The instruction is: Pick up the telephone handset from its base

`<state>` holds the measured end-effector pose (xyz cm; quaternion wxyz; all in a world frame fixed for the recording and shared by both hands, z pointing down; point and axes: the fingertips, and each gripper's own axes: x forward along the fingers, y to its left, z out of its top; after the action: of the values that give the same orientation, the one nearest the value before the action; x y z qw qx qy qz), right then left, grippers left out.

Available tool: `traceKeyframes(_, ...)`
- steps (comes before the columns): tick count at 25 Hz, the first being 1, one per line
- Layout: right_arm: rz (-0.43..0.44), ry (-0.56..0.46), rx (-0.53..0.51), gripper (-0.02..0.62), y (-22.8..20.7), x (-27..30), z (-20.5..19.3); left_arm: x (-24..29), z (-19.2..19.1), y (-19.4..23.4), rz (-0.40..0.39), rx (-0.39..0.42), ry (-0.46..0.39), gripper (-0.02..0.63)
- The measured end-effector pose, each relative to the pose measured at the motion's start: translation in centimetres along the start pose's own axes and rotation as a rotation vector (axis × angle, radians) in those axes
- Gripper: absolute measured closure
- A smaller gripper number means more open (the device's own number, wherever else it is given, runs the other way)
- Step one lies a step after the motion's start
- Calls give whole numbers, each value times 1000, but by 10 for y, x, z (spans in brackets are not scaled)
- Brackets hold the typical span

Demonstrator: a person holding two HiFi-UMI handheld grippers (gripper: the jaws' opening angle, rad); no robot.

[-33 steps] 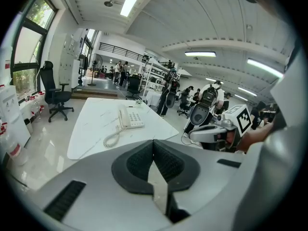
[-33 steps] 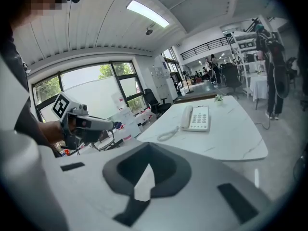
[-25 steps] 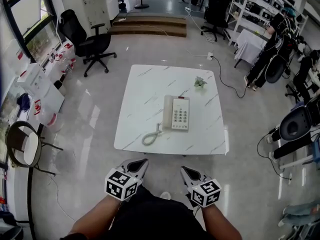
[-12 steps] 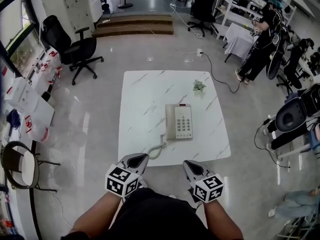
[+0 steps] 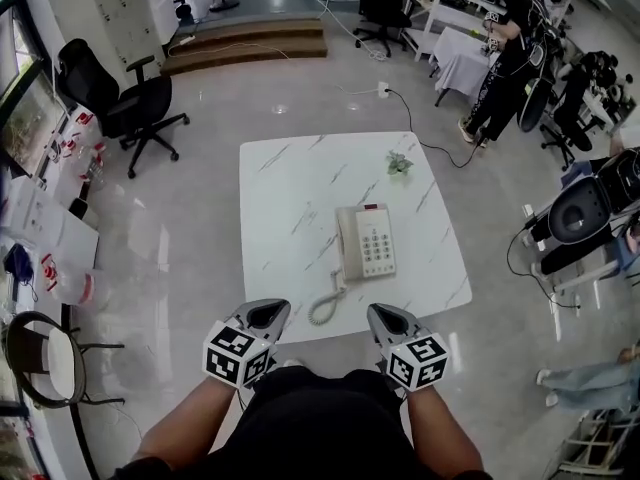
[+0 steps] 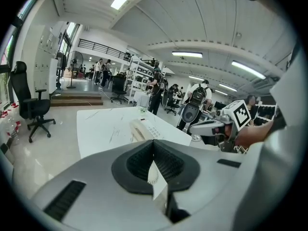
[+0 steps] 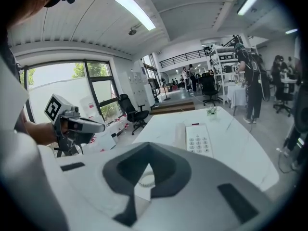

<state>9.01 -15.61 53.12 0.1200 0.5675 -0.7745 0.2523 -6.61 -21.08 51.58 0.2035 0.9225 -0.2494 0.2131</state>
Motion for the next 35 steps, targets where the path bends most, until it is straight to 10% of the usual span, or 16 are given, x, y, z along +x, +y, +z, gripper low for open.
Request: traceKeyframes(35, 61, 31, -51, 581, -65, 42, 47, 36, 22, 4, 115, -87, -46, 604)
